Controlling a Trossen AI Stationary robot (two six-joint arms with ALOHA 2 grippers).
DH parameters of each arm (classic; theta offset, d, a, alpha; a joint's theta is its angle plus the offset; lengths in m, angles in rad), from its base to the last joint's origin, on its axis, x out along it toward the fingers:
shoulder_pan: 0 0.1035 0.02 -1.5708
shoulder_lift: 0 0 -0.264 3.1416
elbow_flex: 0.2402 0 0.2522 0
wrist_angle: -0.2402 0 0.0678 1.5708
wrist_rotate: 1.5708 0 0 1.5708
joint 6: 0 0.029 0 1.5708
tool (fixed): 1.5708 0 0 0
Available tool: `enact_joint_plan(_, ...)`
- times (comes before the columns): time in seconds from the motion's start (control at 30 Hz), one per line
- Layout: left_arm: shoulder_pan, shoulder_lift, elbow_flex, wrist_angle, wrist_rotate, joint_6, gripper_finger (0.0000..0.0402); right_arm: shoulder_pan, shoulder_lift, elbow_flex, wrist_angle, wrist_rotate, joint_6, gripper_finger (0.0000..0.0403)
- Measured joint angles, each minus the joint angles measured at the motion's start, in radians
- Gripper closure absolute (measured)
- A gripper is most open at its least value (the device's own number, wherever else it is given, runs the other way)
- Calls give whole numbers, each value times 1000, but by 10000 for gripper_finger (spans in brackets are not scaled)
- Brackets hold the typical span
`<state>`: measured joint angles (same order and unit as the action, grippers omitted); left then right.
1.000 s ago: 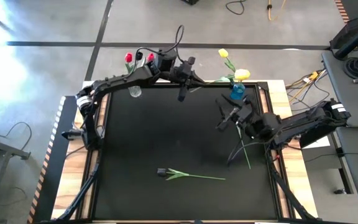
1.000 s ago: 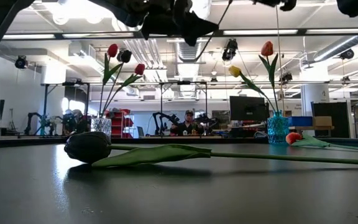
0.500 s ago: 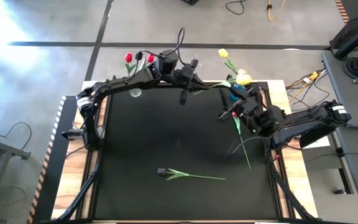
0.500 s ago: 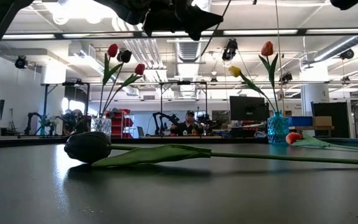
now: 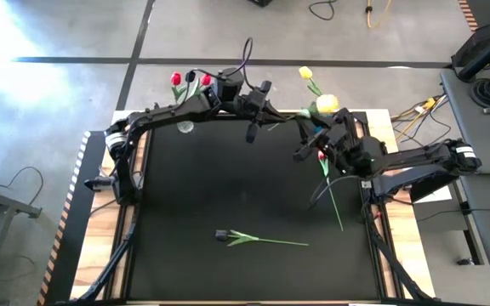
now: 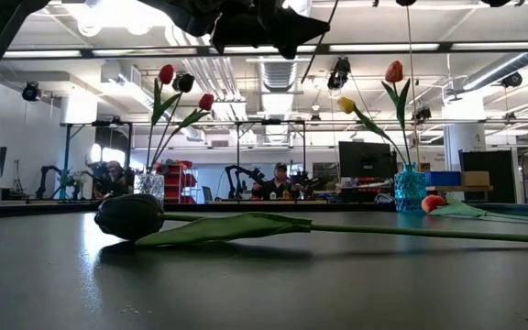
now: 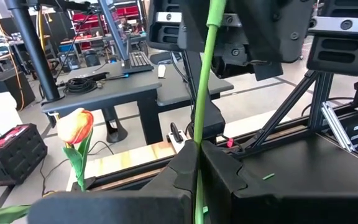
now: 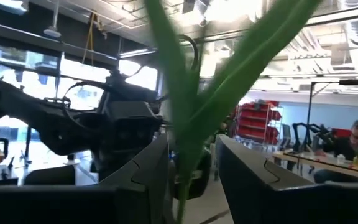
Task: Sort flowers into vase by color
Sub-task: Put the yellow tulip into the blue flower vase
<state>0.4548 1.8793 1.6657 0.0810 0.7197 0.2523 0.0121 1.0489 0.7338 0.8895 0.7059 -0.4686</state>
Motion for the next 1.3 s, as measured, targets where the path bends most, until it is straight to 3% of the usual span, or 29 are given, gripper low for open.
enact_joint_plan(0.27,0,0,0,6,4,0,401,-6,0,0,-6,46,-3,284)
enact_joint_plan(0.43,0,0,0,8,5,0,401,-6,0,-1,-21,7,-3,288)
enact_joint_plan(0.67,2,0,0,6,5,-19,391,-6,0,-1,-20,-7,-46,382)
enact_joint_plan(0.97,23,0,0,-46,-88,69,306,-6,-21,40,-67,42,-163,390)
enact_joint_plan(1.13,51,0,-38,-27,-104,74,247,-6,-86,115,-239,109,-229,390)
enact_joint_plan(1.3,73,1,-139,110,-106,48,215,-6,-191,189,-502,201,-223,391)
